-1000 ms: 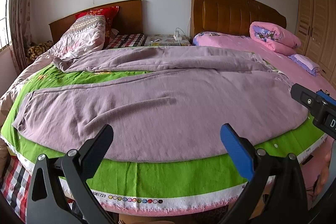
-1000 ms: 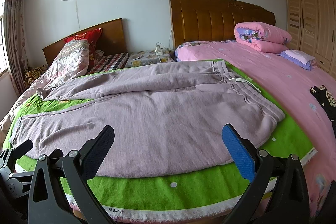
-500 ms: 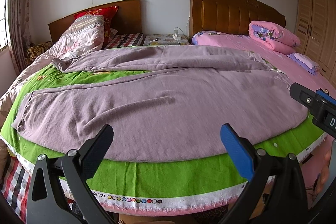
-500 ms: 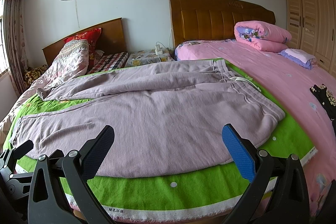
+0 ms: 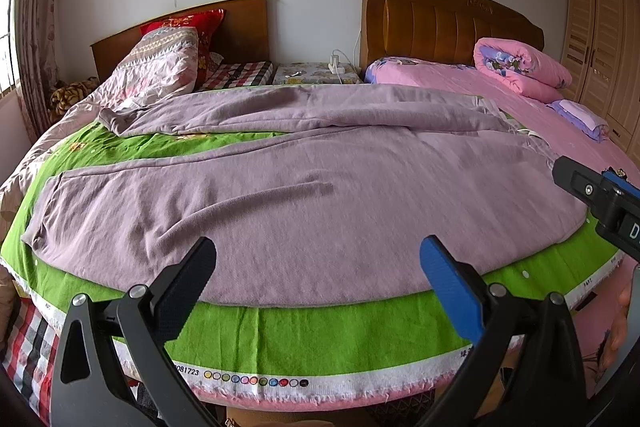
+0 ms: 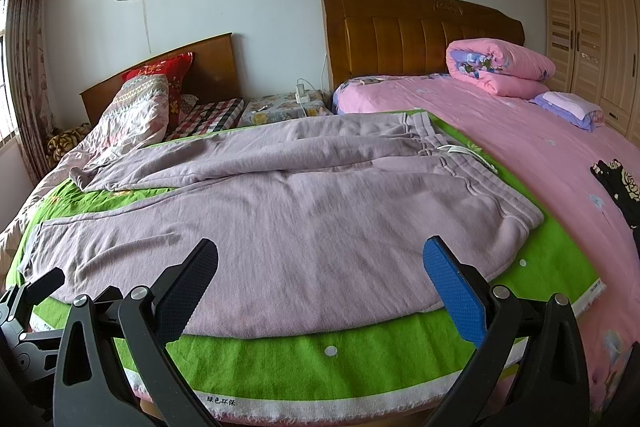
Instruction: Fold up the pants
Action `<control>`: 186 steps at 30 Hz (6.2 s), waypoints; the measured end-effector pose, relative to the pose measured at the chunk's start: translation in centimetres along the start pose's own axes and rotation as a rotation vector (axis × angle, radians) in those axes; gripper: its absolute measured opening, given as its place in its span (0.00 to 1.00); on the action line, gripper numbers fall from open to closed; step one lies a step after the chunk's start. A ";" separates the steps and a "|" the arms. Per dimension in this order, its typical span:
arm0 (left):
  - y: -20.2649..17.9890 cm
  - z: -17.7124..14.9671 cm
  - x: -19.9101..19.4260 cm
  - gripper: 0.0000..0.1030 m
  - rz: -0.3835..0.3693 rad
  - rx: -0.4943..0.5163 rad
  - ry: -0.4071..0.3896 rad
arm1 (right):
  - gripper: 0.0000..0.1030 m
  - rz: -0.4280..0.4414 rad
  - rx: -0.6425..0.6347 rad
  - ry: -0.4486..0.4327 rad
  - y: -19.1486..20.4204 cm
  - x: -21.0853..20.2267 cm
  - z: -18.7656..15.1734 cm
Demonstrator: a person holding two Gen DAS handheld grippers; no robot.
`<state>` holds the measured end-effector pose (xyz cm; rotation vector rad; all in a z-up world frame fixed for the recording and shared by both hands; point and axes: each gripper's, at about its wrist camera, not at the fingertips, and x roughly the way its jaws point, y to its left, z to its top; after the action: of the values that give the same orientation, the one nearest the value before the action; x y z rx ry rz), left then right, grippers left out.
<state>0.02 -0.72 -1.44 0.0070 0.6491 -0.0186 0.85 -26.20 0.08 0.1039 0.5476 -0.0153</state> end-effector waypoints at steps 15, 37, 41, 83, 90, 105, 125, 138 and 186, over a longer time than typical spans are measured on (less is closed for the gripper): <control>0.5 -0.2 0.1 0.99 -0.004 -0.004 0.019 | 0.96 0.000 0.000 0.005 0.1 0.2 -0.5; 0.6 -0.4 0.6 0.99 -0.008 -0.006 0.037 | 0.96 0.000 0.001 0.011 0.1 0.5 -0.6; 0.6 -0.4 0.6 0.99 -0.008 -0.006 0.038 | 0.96 0.000 0.001 0.013 0.1 0.6 -0.5; 5.8 27.3 40.8 0.94 -0.462 0.467 0.376 | 0.93 0.483 -0.582 0.596 -11.0 44.4 20.9; 6.2 27.5 43.7 0.85 -0.586 0.472 0.440 | 0.23 0.555 -0.566 0.596 -13.1 44.6 21.4; 5.8 28.3 46.0 0.16 -0.602 0.486 0.475 | 0.15 0.390 -0.703 0.171 -11.7 28.3 23.0; 2.4 5.5 11.2 0.18 -0.392 0.426 0.255 | 0.64 0.319 -0.302 0.302 -18.0 10.2 6.1; 9.1 4.0 11.1 0.84 -0.439 -0.511 0.182 | 0.64 0.465 0.269 0.389 -21.3 10.7 4.9; 12.3 3.7 12.7 0.13 0.064 -0.512 0.168 | 0.35 0.339 0.354 0.364 -24.6 13.5 3.7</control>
<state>12.61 11.37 -6.19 -0.4684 0.8064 0.2122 13.24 -50.91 -6.12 0.5519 0.8820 0.2423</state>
